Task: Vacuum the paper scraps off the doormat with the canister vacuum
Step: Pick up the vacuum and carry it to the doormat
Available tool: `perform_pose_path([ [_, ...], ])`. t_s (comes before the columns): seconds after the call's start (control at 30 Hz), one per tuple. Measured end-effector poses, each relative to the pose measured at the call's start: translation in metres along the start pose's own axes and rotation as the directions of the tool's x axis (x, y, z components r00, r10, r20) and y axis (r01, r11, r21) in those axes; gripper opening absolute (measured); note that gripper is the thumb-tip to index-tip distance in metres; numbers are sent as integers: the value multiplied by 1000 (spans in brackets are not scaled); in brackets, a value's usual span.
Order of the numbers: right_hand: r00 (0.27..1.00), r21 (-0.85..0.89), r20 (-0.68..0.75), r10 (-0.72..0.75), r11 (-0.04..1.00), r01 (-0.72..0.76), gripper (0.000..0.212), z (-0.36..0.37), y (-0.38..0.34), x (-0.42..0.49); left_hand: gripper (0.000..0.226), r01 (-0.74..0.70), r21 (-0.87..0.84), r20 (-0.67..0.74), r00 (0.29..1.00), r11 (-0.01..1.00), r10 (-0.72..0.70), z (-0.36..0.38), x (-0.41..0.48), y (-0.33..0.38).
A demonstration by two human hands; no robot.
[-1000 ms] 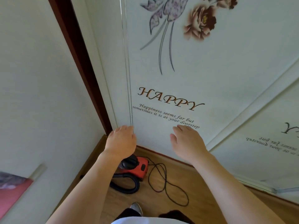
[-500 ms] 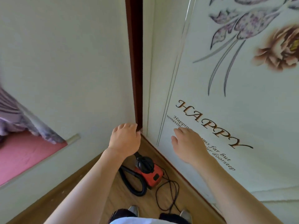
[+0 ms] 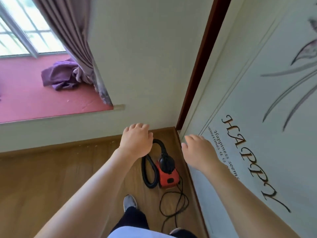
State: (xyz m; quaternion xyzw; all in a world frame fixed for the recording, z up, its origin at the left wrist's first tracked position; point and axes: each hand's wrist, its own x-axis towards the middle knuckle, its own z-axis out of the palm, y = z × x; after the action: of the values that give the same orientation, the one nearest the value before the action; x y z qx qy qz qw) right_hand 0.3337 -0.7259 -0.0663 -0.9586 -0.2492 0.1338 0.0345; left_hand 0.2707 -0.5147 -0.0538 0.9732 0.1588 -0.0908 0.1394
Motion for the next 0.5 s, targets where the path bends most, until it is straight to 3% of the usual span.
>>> perform_pose_path([
  [0.17,997,-21,36,-61,998,62,42,11,-24,30,48,43,-8,-12,999,999,-43,9,9,-22],
  [0.5,996,-37,77,36,999,-33,38,44,-32,86,44,56,-31,89,995,998,-53,48,66,-62],
])
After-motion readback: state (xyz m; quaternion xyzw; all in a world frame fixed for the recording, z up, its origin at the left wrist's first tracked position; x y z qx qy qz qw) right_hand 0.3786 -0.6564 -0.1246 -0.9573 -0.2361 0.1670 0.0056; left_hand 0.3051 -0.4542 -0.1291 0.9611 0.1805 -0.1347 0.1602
